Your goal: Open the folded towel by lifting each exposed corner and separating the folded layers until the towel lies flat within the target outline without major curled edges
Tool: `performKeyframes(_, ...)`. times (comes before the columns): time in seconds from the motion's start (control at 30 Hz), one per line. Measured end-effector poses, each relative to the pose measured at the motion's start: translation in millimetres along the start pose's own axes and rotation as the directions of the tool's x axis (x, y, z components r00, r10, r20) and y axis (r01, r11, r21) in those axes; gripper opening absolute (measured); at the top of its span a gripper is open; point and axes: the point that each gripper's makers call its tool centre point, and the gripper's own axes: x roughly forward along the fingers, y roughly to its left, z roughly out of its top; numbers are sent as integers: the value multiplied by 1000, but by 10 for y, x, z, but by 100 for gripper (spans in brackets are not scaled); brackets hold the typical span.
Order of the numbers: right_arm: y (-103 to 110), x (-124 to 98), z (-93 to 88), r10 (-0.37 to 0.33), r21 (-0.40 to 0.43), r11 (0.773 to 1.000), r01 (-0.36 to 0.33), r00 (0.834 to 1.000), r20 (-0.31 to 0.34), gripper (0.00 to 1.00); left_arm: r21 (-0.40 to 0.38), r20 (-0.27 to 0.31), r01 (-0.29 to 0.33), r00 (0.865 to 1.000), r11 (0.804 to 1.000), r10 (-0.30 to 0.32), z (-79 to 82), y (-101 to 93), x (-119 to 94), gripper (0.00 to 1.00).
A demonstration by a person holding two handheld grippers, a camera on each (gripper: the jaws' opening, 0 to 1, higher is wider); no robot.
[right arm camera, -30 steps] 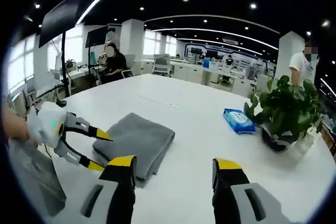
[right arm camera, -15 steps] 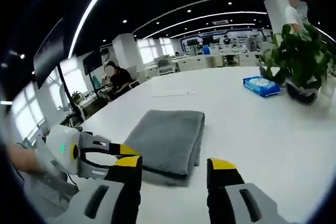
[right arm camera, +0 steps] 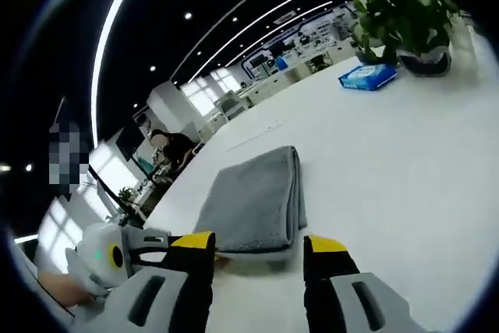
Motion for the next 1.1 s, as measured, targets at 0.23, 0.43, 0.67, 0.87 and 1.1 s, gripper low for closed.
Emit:
performKeyframes(0.23, -66, 46, -159, -30, 26, 999, 32, 998, -63, 44, 11, 22, 115, 993, 993, -115, 127, -273, -168, 3)
performKeyframes(0.43, -91, 86, -320, -43, 47, 998, 49, 991, -127, 40, 4, 41, 189, 981, 982, -189, 222, -518, -299, 3)
performKeyframes(0.67, -81, 114, -503, -51, 25, 998, 58, 978, -204, 23, -62, 61, 210, 977, 976, -207, 255, -596, -373, 7)
performKeyframes(0.87, -44, 120, -511, -48, 7, 999, 51, 976, -214, 9, -346, 213, 233, 963, 909, -166, 387, -454, -511, 20)
performKeyframes(1.1, 88, 75, -368, -107, -266, 962, 56, 978, -180, 2, -542, 242, 202, 967, 815, -79, 318, -183, -515, 17)
